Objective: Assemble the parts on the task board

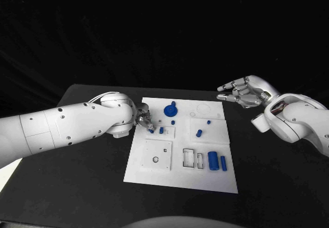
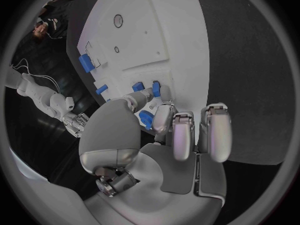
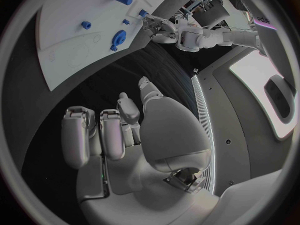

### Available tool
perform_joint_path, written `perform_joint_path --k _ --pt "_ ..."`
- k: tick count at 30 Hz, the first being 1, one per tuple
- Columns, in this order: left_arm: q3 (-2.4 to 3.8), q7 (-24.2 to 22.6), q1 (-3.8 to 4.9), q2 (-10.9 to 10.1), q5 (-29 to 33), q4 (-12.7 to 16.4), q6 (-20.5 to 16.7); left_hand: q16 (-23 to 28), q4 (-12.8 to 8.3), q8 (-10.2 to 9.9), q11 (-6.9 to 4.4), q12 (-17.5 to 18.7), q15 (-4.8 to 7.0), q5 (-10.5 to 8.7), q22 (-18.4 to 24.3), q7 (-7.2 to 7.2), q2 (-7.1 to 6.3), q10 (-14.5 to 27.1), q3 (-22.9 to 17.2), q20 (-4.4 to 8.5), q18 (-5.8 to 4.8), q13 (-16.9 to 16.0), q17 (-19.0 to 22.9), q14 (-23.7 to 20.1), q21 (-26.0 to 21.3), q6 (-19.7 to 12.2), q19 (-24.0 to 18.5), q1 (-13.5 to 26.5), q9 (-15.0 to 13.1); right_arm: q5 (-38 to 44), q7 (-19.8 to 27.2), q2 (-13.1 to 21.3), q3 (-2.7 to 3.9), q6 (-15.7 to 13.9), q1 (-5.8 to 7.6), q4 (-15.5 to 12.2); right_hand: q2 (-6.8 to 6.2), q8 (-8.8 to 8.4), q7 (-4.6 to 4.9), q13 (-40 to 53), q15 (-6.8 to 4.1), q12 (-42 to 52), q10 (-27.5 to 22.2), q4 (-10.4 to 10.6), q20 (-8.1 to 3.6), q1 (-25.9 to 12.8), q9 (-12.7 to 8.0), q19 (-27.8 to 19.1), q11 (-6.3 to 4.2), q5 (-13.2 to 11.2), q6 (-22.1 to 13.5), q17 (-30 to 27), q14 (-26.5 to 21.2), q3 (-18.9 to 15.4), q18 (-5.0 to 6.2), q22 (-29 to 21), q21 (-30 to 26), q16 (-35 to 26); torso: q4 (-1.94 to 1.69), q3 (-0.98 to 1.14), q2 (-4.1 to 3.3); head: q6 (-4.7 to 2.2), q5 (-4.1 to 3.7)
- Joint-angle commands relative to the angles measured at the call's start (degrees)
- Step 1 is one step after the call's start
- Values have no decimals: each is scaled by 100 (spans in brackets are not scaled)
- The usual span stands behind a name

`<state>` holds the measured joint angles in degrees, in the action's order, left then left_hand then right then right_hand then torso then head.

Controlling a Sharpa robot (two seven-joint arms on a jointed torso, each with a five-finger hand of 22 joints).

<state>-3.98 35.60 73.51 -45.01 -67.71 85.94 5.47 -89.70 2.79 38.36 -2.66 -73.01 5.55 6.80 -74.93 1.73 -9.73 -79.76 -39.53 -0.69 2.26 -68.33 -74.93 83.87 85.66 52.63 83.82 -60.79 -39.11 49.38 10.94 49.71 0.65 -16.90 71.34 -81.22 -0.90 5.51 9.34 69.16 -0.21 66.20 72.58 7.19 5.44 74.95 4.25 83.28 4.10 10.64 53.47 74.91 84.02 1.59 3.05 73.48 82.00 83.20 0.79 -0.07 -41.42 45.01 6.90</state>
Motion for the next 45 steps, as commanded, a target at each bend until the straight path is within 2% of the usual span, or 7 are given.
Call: perform_joint_path --k 1,28,34,37,39,40,45 --pt "-35 63 -51 27 96 0 122 -30 11 28 -29 -22 45 -11 -921 -103 -10 3 60 43 -86 -10 -1507 613 22 160 388 61 10 -1 42 2 1 19 -2 -9 46 33 -23 -7 -19 -33 -42 8 2 5 5 -27 1 21 0 915 418 -30 30 -4 -25 -14 -1 0 -1 2 -5" --pt "-35 231 -51 35 104 -39 -3 -30 428 102 -62 -66 81 -2 -1090 -141 -125 -43 839 69 -124 -81 -1507 613 135 301 452 379 28 -1 47 19 1 -65 -1 -18 70 39 -20 -53 -17 -82 -71 60 3 -28 4 -45 4 48 -10 885 409 -84 37 -43 -52 -56 0 -5 0 20 -16" --pt "-32 222 -51 16 134 -27 -130 -30 655 135 -59 -44 81 3 -1104 -132 -115 -30 1253 71 -127 -59 -1507 613 142 299 457 439 25 -1 41 26 1 -89 -1 -17 75 42 -20 -58 -17 -85 -70 85 3 -52 4 -48 5 59 -12 876 407 -108 38 -48 -56 -68 -3 -6 -1 14 -25" --pt "-23 195 -51 0 160 -8 -196 -30 816 155 -54 -47 76 9 -1113 -127 -125 -32 1593 67 -129 -64 -1507 613 146 304 460 481 23 -1 42 25 1 -89 -1 -16 75 42 -20 -58 -17 -85 -70 85 3 -52 4 -48 5 59 -12 876 407 -108 38 -48 -56 -68 -2 -7 0 14 -32" --pt "-16 176 -51 -15 188 7 -240 -30 957 169 -50 -47 77 21 -1113 -131 -97 -30 1994 64 -128 -64 -1507 613 144 297 460 438 24 -1 43 24 1 -88 -1 -13 75 42 -20 -58 -17 -85 -70 85 3 -52 4 -48 5 59 -12 876 407 -108 38 -48 -56 -68 -1 -9 -1 16 -38" --pt "-13 166 -51 -23 202 14 -258 -30 1060 179 -42 -48 88 42 -1119 -151 -23 -30 2304 59 -130 -67 -1507 613 147 290 462 335 26 -1 42 23 1 -88 -1 -12 75 42 -20 -58 -17 -85 -70 85 3 -52 4 -48 5 59 -12 876 407 -108 38 -48 -56 -68 1 -7 -1 16 -38" --pt "-2 84 -50 -74 265 46 -324 -30 1300 196 -46 -27 76 23 -1118 -123 82 -11 2751 65 -128 -44 -1507 613 143 259 460 194 32 -1 39 19 1 -98 -1 -2 80 43 -20 -61 -17 -86 -70 96 4 -62 4 -50 4 67 -13 875 407 -118 39 -53 -59 -69 6 -7 0 15 -50"
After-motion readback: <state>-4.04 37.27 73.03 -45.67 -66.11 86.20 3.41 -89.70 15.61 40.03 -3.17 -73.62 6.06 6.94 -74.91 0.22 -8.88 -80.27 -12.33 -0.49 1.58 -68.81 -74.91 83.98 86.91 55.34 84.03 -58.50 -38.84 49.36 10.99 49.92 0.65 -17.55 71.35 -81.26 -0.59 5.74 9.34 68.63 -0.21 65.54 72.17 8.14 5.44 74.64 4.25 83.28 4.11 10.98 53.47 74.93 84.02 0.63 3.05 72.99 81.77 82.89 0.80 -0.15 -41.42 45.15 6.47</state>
